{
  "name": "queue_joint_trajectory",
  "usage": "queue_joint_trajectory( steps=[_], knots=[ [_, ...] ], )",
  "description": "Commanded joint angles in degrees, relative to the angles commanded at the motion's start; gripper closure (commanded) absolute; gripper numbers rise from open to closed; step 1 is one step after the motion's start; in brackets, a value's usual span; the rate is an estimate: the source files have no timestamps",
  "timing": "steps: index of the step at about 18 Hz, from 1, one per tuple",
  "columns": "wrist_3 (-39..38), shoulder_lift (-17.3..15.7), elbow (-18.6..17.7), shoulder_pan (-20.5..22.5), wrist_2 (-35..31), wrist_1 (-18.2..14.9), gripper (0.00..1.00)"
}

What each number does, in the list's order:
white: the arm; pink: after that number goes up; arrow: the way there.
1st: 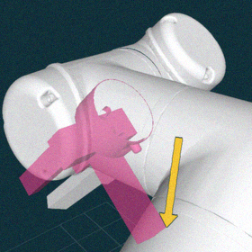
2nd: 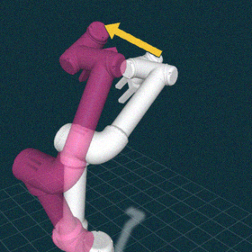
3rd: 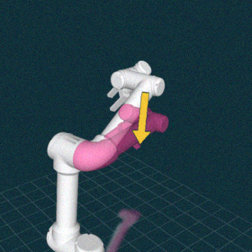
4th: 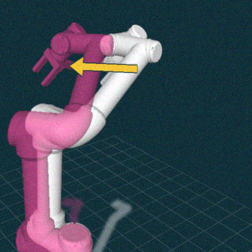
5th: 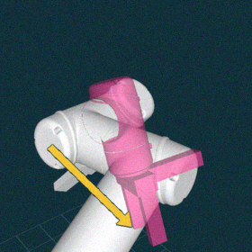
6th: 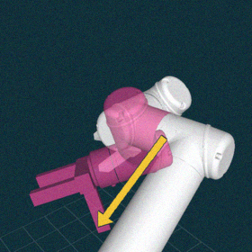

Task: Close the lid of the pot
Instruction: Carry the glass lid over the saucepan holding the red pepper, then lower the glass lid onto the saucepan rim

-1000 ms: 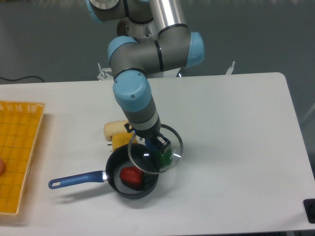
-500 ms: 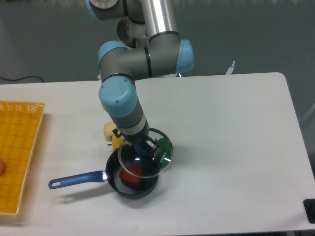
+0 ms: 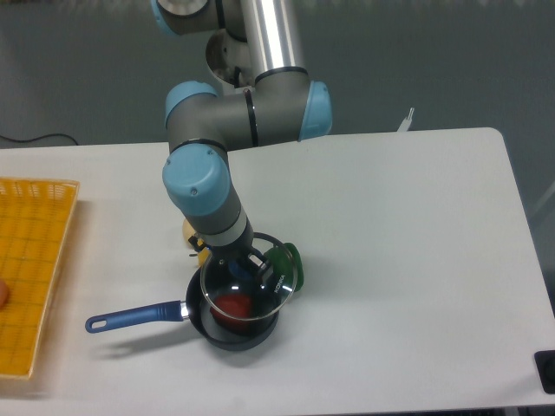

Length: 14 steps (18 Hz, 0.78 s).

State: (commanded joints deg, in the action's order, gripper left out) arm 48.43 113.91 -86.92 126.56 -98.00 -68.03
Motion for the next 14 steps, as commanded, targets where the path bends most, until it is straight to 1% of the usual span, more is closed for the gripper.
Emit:
queue_joint_trajectory(
  steps=[4,8,14],
  knots=[
    [0.3,-0.3,0.1,-0.4,-0.3,-0.4,0.50],
    [0.3,-0.1,0.2,-0.6,-0.4,-0.2,0.50],
    [0.2,0.3,0.4,-2.0,-1.6,-0.1,0.50]
  ],
)
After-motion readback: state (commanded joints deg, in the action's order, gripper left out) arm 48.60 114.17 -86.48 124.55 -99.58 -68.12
